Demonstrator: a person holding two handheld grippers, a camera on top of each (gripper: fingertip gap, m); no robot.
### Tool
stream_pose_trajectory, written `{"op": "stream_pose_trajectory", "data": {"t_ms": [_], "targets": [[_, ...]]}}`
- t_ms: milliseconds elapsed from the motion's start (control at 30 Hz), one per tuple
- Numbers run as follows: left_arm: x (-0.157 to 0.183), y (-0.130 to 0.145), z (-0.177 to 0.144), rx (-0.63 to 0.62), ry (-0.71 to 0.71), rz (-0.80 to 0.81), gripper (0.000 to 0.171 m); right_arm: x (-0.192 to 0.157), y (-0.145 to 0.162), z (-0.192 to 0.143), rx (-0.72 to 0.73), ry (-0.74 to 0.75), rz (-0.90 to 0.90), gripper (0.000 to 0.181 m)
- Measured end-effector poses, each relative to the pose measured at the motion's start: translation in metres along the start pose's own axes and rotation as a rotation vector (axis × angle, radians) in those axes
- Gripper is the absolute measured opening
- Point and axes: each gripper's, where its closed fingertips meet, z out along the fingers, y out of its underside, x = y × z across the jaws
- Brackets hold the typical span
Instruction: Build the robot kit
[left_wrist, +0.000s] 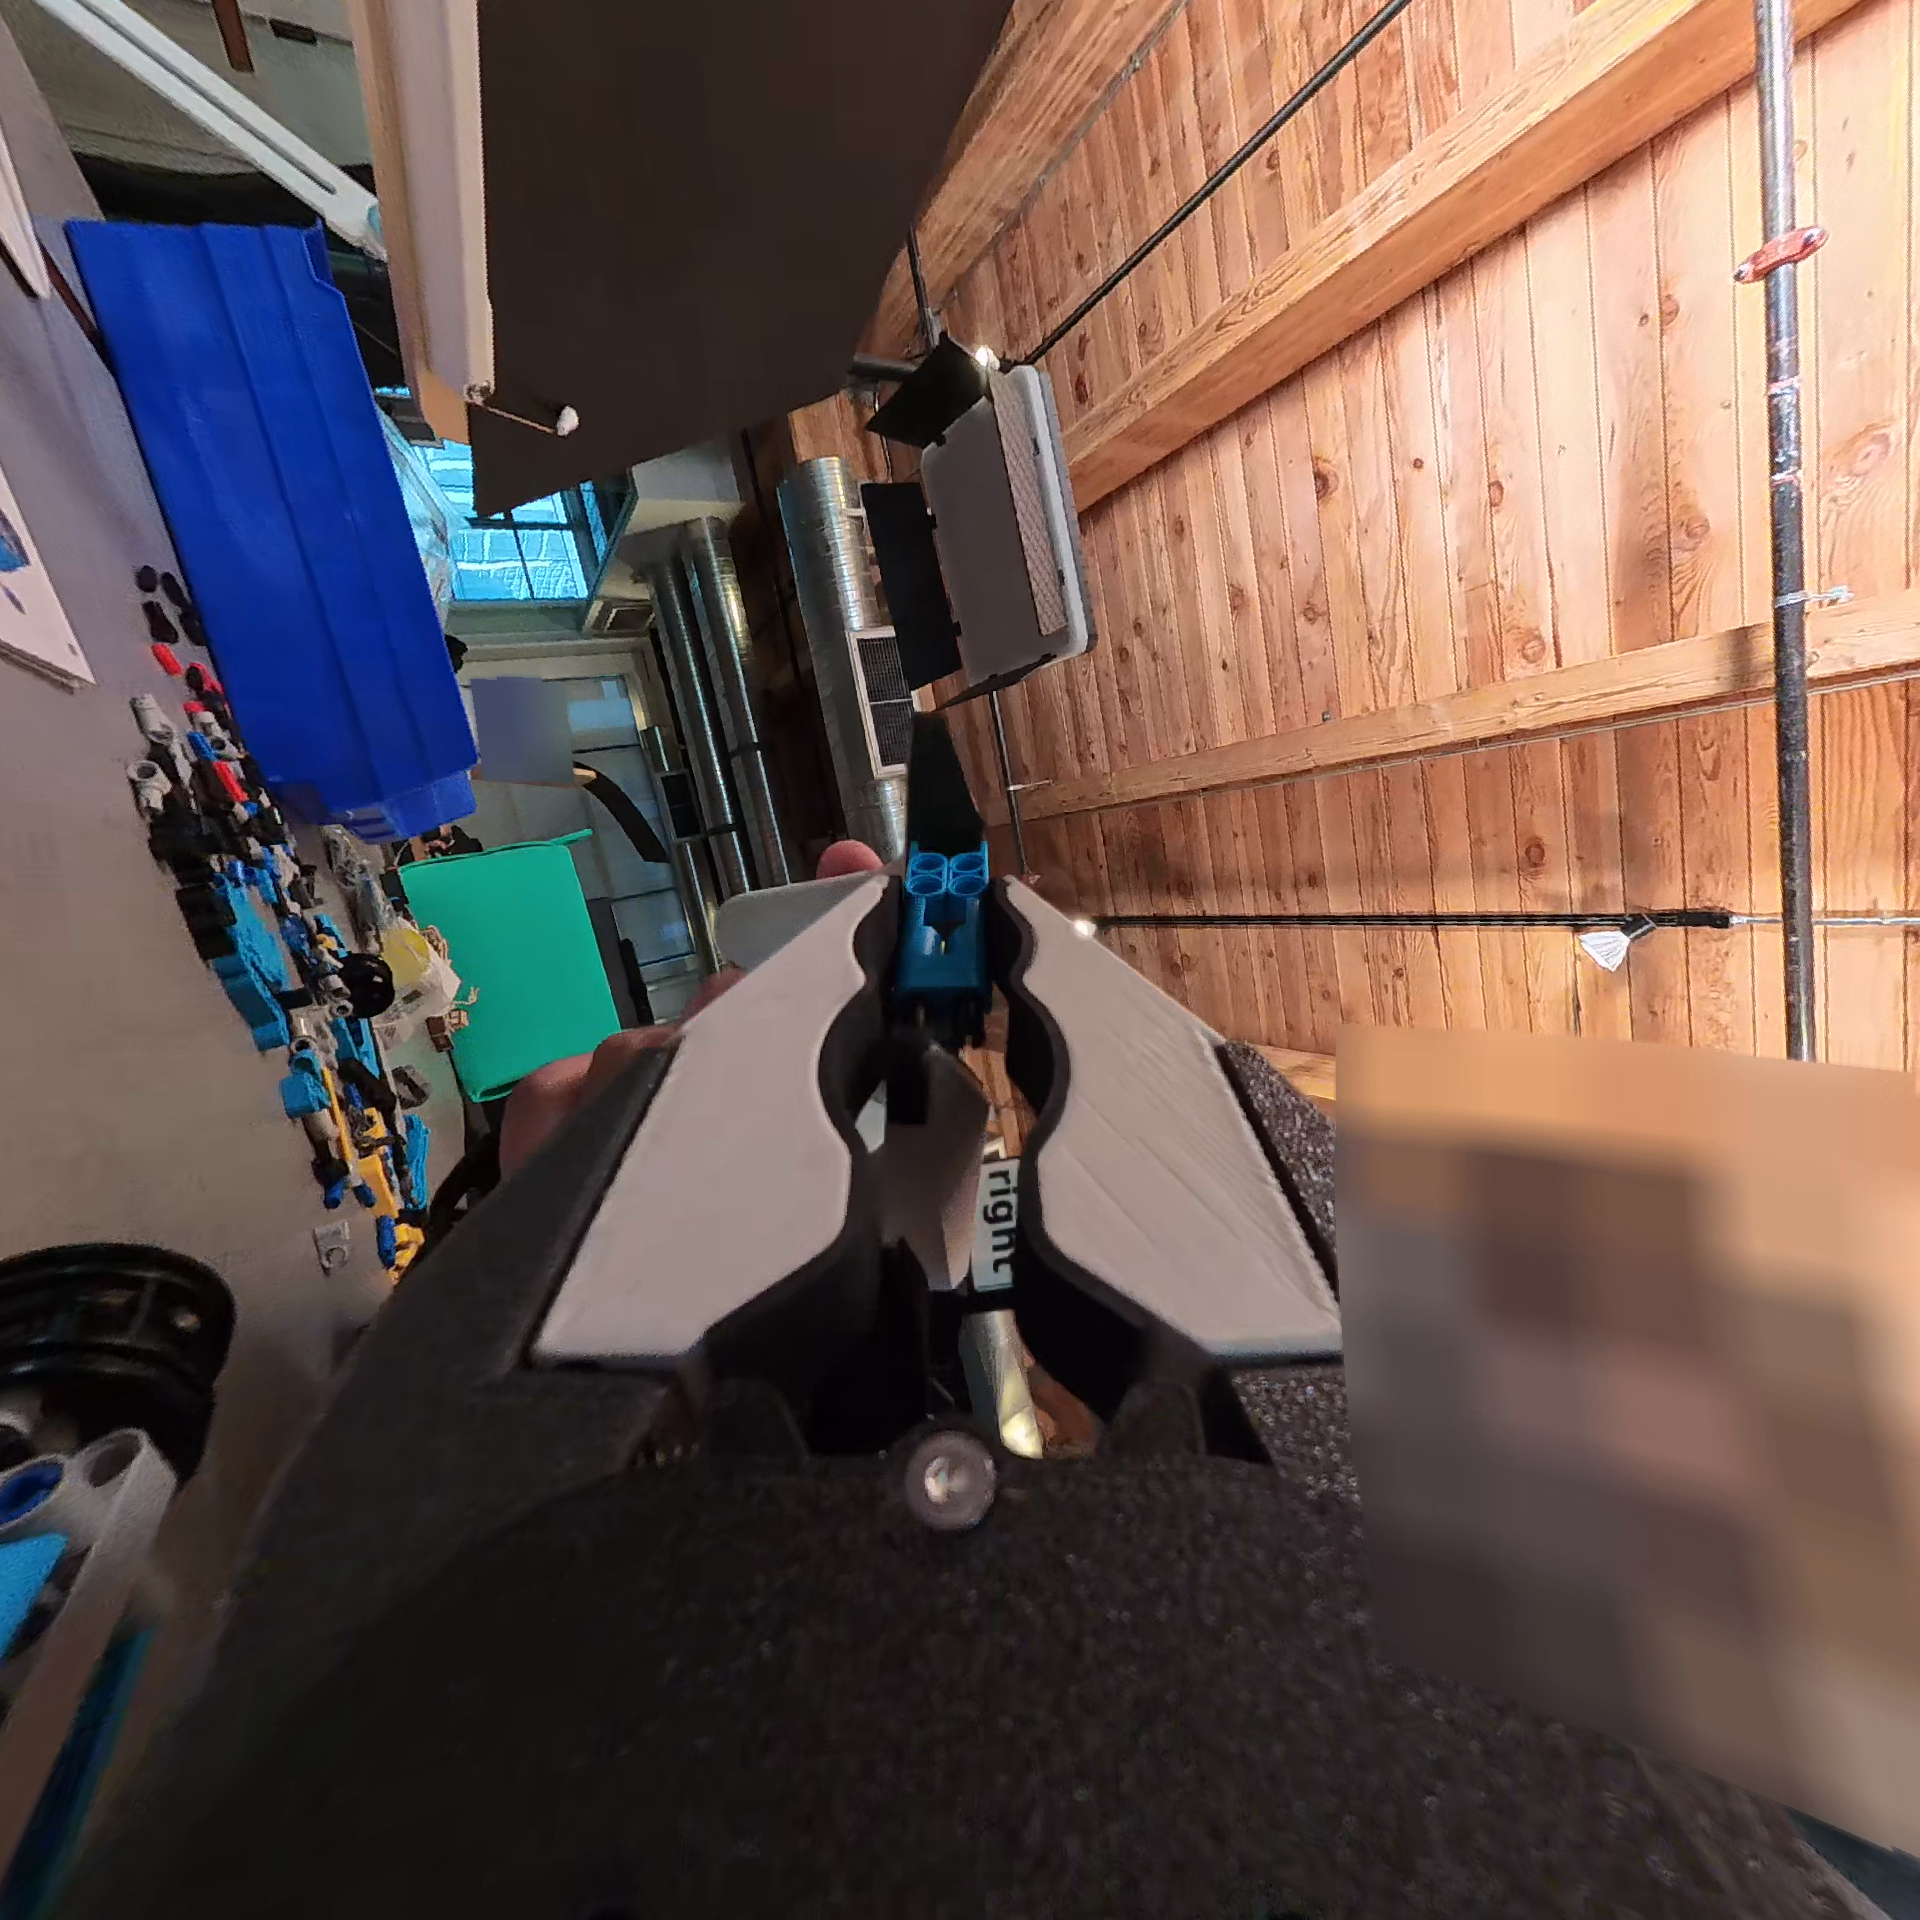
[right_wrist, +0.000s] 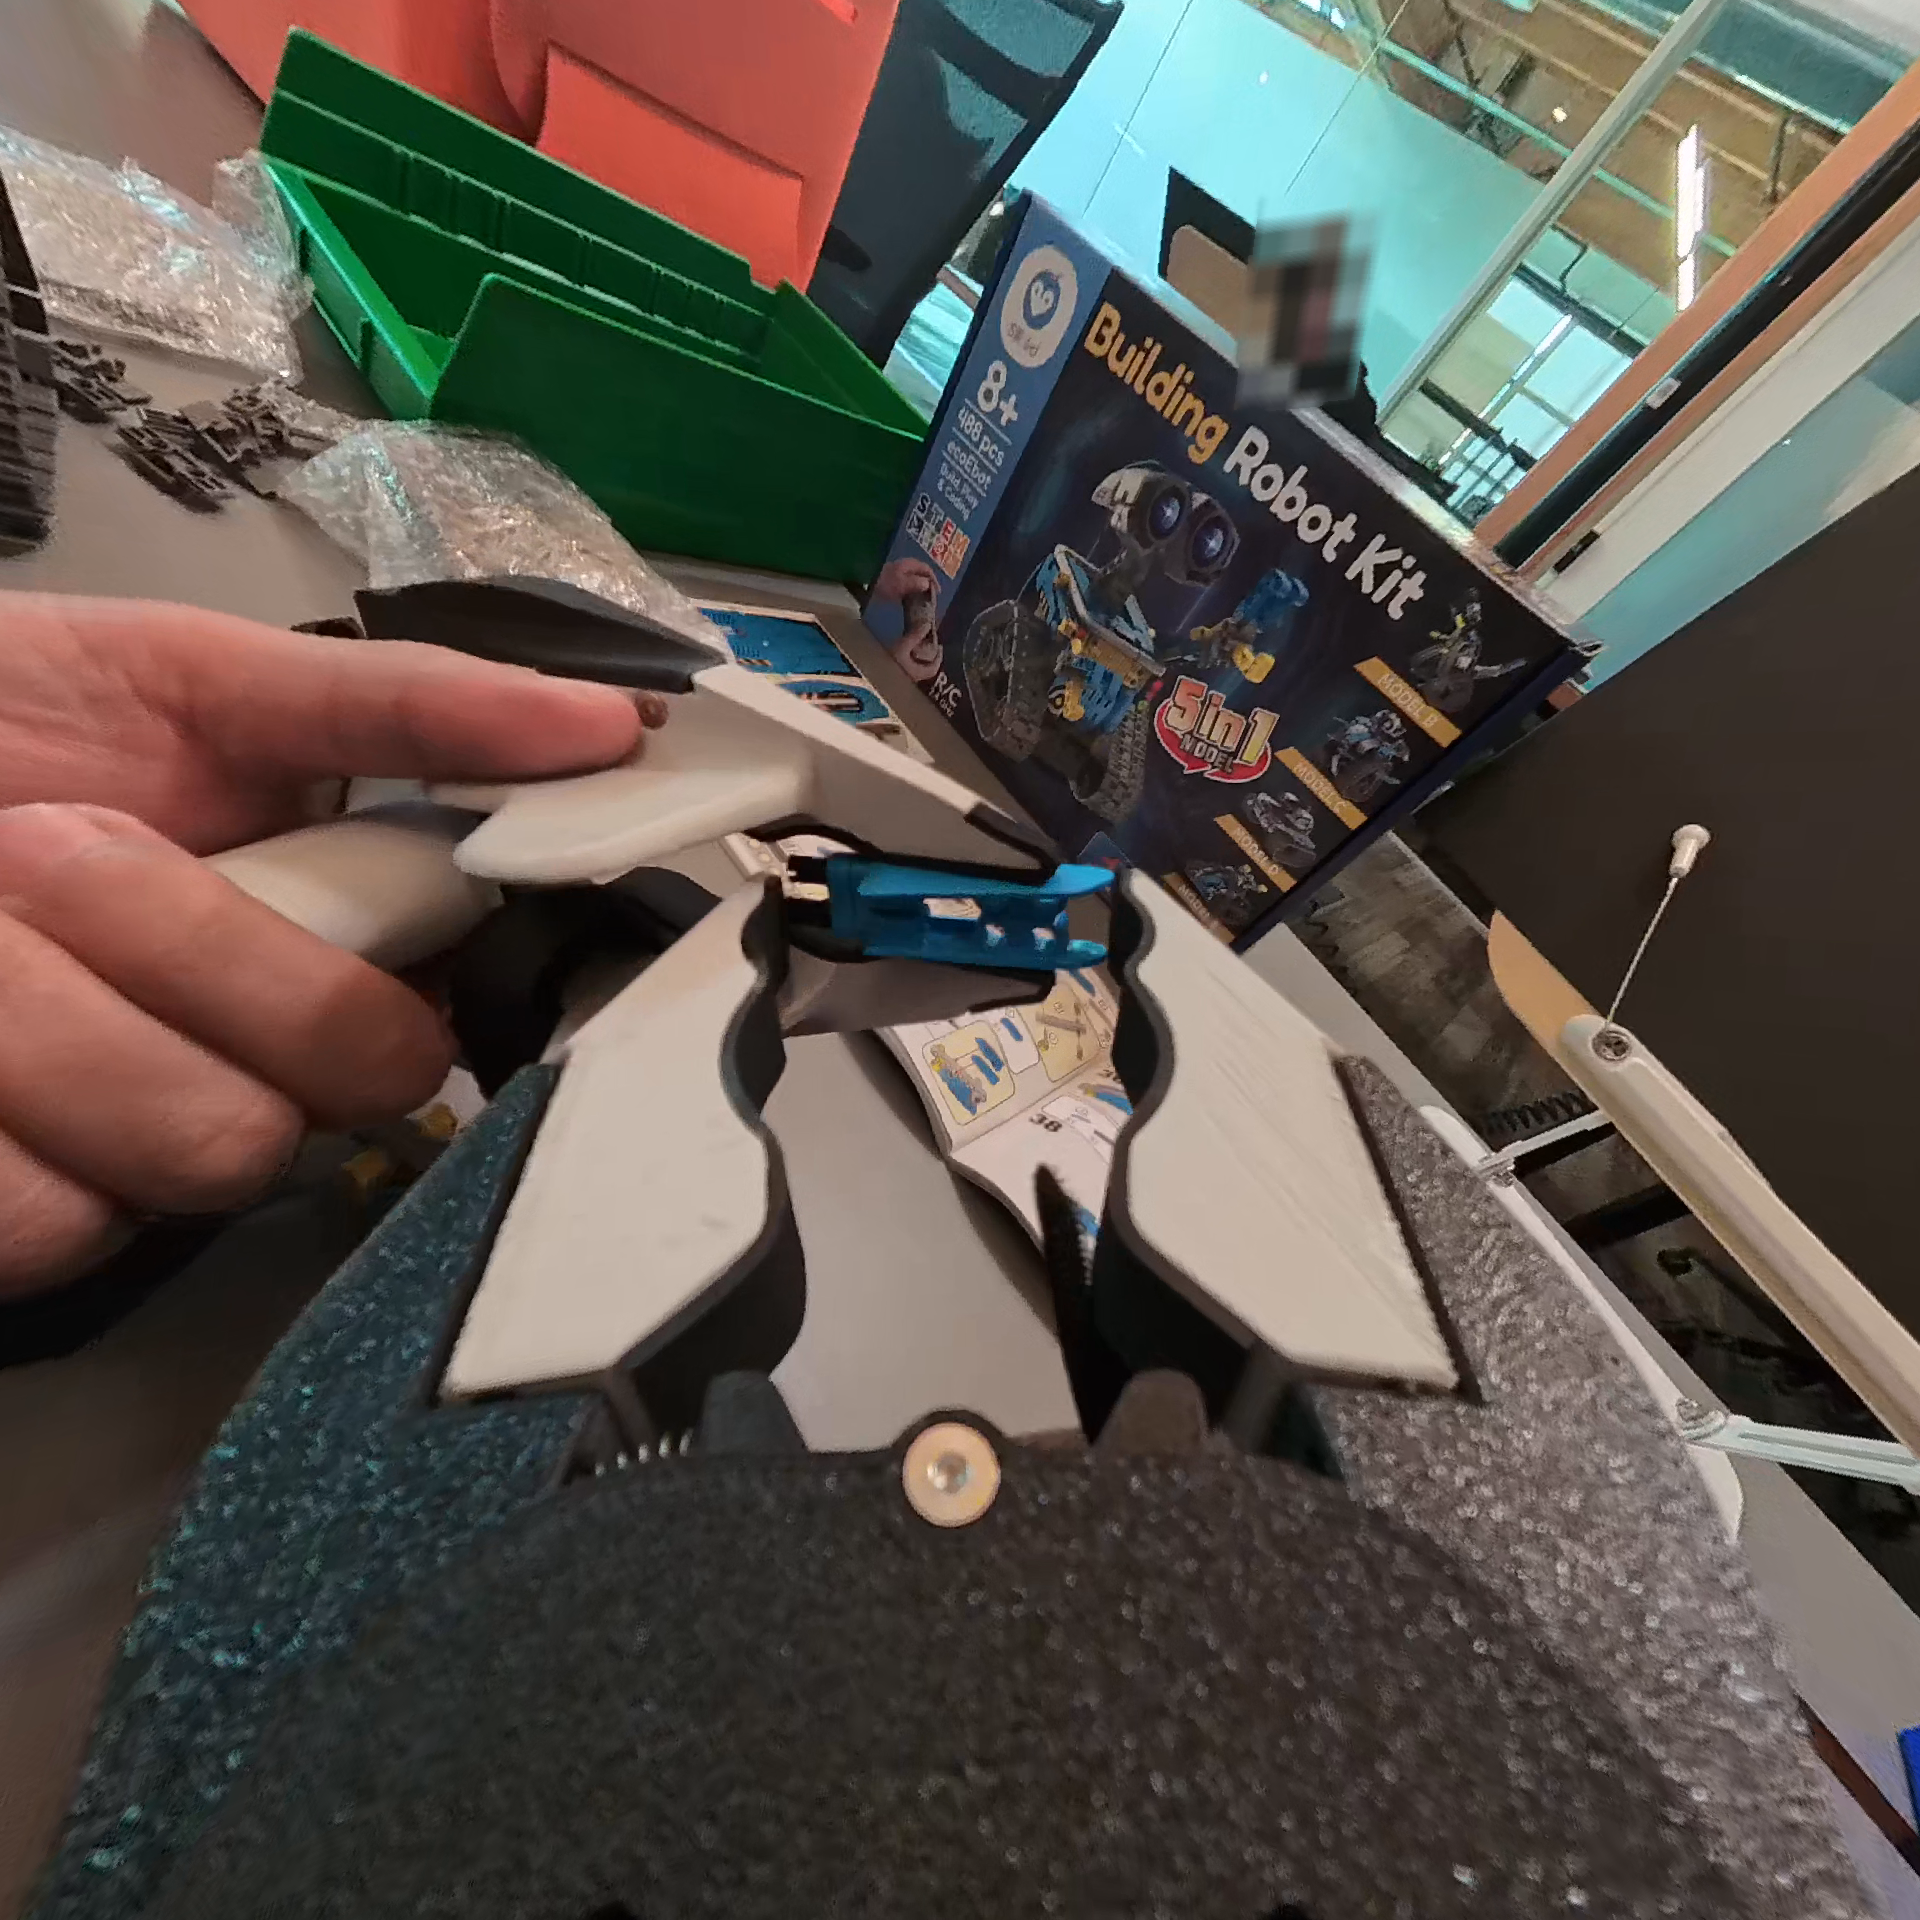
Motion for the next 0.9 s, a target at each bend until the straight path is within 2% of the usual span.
{"op": "stream_pose_trajectory", "data": {"t_ms": [167,267,300,367,400,500,567,700,767,900], "targets": [[0.000,0.004,0.000,-0.032,0.004,-0.014,0.015,-0.002,0.000,-0.002,-0.011,-0.032,-0.033,0.061],[-0.004,0.011,0.002,-0.108,-0.043,0.053,0.018,-0.001,0.001,-0.006,-0.014,-0.050,-0.063,0.060],[-0.009,0.015,0.001,-0.150,-0.085,0.103,0.026,-0.002,0.004,-0.007,-0.031,-0.081,-0.072,0.060],[-0.018,0.019,-0.002,-0.244,-0.195,0.263,0.046,-0.003,0.013,-0.008,-0.078,-0.143,-0.060,0.061],[-0.020,0.016,-0.004,-0.267,-0.245,0.368,0.048,0.000,0.017,-0.010,-0.093,-0.155,-0.052,0.061],[-0.024,0.005,-0.012,-0.340,-0.389,0.731,0.044,0.001,0.030,-0.016,-0.148,-0.242,-0.053,0.061],[-0.033,0.012,-0.016,-0.443,-0.441,0.885,0.034,-0.002,0.034,-0.021,-0.164,-0.301,-0.056,0.061],[-0.050,0.041,-0.018,-0.610,-0.443,0.874,0.027,-0.010,0.041,-0.029,-0.192,-0.399,-0.080,0.061],[-0.052,0.039,-0.020,-0.612,-0.458,0.878,0.012,-0.011,0.044,-0.031,-0.209,-0.397,-0.130,0.061],[-0.042,0.043,-0.019,-0.595,-0.374,0.727,0.006,-0.010,0.033,-0.038,-0.151,-0.410,-0.138,0.061]]}}
